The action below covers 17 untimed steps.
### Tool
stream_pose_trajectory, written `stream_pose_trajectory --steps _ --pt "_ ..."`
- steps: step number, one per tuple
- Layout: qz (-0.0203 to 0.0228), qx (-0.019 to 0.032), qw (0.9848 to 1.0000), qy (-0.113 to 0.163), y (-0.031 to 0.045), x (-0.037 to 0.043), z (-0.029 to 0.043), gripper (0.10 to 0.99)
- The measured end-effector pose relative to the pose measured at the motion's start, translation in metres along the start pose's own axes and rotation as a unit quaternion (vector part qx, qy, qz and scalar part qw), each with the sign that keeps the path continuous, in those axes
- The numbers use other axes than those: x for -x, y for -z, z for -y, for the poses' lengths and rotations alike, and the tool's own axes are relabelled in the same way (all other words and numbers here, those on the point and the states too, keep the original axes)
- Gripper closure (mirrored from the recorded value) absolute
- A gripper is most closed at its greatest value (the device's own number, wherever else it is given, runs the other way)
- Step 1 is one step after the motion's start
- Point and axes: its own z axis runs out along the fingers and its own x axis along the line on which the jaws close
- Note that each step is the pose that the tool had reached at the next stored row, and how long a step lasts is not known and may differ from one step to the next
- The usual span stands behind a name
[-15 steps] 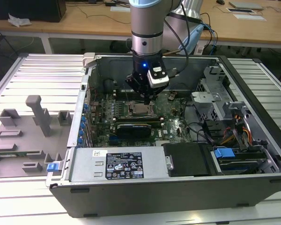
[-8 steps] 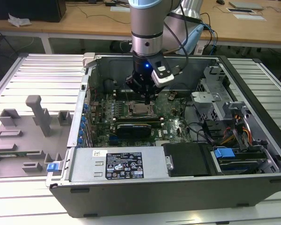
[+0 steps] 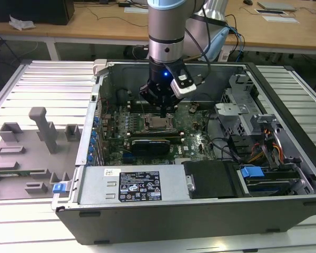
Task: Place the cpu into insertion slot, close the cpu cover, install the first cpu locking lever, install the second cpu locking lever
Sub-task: 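Close the cpu cover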
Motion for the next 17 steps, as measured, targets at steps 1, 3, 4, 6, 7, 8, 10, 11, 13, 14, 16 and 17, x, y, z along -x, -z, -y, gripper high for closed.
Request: stream_pose_trajectory --steps 1,3,4,6,7,8,10,11,13,14,16,17 --pt "-0.0055 -0.0002 1.0 0.002 -0.0003 0.0 0.0 0.98" --pt "-0.0084 -0.0004 1.0 0.004 -0.0005 -0.0001 0.0 0.98" --pt "-0.0084 -0.0004 1.0 0.004 -0.0005 -0.0001 0.0 0.98" --pt "-0.0081 -0.0003 1.0 0.005 -0.0005 -0.0006 0.0 0.98" --pt "-0.0074 -0.0001 0.9999 0.01 -0.0006 -0.0006 0.0 0.98" --pt "-0.007 0.0001 0.9999 0.014 -0.0007 -0.0006 0.0 0.98" --pt "-0.0059 0.0003 0.9997 0.023 -0.0008 -0.0009 0.0004 0.98" --pt "-0.0043 0.0004 0.9996 0.027 -0.0012 -0.0012 0.0016 0.98" --pt "-0.0021 0.0005 0.9995 0.031 -0.0023 -0.0016 0.0038 0.98" --pt "-0.0006 0.0006 0.9995 0.032 -0.0032 -0.0021 0.0051 0.98" --pt "0.0022 0.0009 0.9994 0.035 -0.0047 -0.0032 0.007 0.98" --pt "0.0038 0.0011 0.9993 0.037 -0.0056 -0.0038 0.0081 0.98"
